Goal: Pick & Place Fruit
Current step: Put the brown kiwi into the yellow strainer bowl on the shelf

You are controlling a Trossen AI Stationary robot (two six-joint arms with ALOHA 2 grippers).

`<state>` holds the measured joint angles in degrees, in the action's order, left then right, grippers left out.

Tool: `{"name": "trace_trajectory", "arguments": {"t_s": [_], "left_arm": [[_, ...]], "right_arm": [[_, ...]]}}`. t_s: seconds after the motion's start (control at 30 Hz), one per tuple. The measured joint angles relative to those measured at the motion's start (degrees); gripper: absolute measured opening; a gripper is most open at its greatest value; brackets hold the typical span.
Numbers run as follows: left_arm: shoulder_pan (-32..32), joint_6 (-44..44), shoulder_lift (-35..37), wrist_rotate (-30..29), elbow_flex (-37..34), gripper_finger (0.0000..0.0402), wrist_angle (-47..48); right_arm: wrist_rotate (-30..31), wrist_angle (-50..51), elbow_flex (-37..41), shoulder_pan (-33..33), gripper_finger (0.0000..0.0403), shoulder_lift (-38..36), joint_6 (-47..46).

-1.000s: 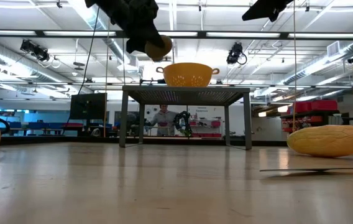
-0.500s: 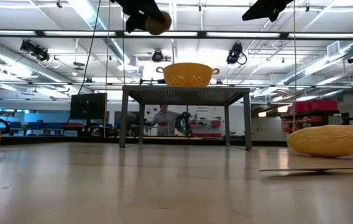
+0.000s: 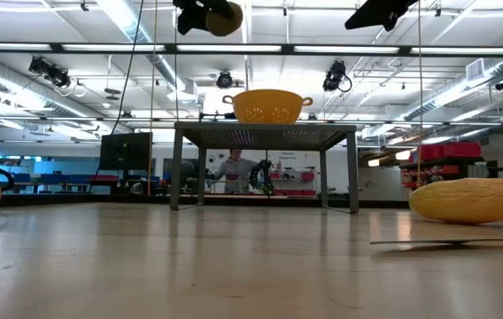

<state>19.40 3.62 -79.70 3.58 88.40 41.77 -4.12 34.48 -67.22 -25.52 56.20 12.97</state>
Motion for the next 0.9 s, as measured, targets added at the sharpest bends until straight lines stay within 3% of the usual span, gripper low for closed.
{"name": "trace_trajectory", "arguments": {"t_s": [0.23,0.43,0.9], "left_arm": [[0.30,-2.61,0.00,-7.21,0.00,0.0223,-6.41],[2.38,-2.82,0.00,-6.87,0.00,0.0222,-13.30],[4.14,-2.85,0.00,-5.75,0.00,0.0223,-14.93]], "right_arm": [[-0.02,0.00,0.00,-0.01,0.0000,-0.02,0.00],[-0.04,0.00,0.00,0.00,0.0000,-0.02,-0.02],[-0.63,0.00,0.01,0.00,0.0000,-0.02,-0.02]]}}
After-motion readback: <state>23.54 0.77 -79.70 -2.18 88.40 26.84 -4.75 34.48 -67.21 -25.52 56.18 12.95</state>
